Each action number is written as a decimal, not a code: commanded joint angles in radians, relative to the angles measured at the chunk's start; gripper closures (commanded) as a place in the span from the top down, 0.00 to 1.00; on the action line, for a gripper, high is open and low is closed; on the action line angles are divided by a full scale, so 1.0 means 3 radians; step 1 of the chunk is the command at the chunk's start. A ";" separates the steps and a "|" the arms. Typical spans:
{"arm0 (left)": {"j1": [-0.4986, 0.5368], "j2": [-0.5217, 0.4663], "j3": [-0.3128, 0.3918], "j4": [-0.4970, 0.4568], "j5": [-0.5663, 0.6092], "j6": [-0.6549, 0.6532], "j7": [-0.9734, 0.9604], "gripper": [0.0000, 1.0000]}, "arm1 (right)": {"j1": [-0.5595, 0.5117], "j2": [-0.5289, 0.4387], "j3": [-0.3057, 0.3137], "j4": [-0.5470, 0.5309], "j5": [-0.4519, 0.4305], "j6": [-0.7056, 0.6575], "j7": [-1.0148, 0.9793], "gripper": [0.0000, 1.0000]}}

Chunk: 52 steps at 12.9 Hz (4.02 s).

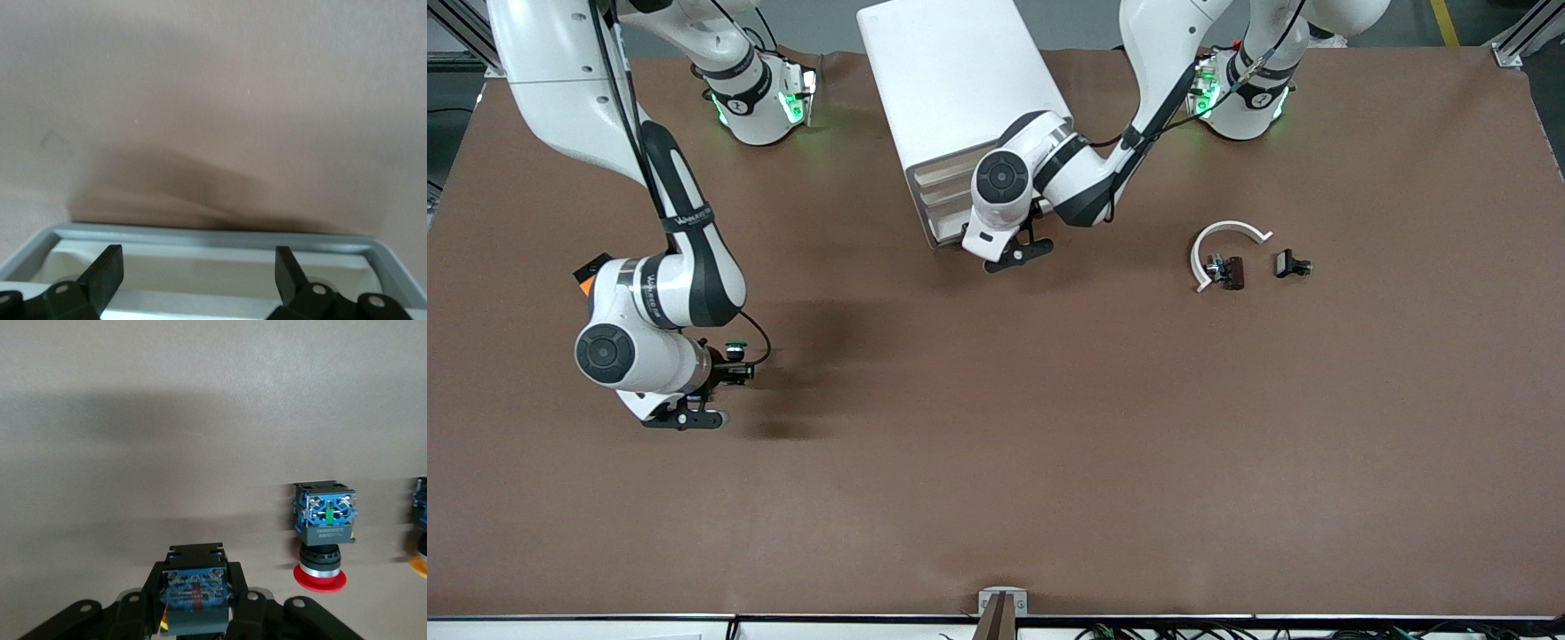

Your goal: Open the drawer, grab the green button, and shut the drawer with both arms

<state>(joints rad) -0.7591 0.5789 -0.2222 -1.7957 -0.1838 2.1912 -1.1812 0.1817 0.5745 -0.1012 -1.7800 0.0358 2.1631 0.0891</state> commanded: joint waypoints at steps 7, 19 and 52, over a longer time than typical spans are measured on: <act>0.0045 -0.0012 -0.0129 -0.0017 -0.0047 -0.0033 -0.0220 1.00 | -0.0038 0.0197 0.0041 -0.0013 -0.0027 0.0137 -0.0021 0.23; 0.1603 -0.0482 -0.0078 0.0432 0.0838 -0.0764 0.0122 1.00 | -0.0043 -0.0451 0.0036 0.0022 -0.0022 -0.0776 0.0086 1.00; 0.2316 -0.2768 0.0689 -0.0084 0.0766 -0.2089 0.4035 1.00 | -0.0539 -0.2186 0.0041 0.0677 -0.0068 -0.2256 -0.0297 1.00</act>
<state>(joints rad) -0.0583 -0.2439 -0.0257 -1.8106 0.0543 1.5421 0.0145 0.0265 -0.0625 -0.0994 -1.5568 0.0155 1.4630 0.0104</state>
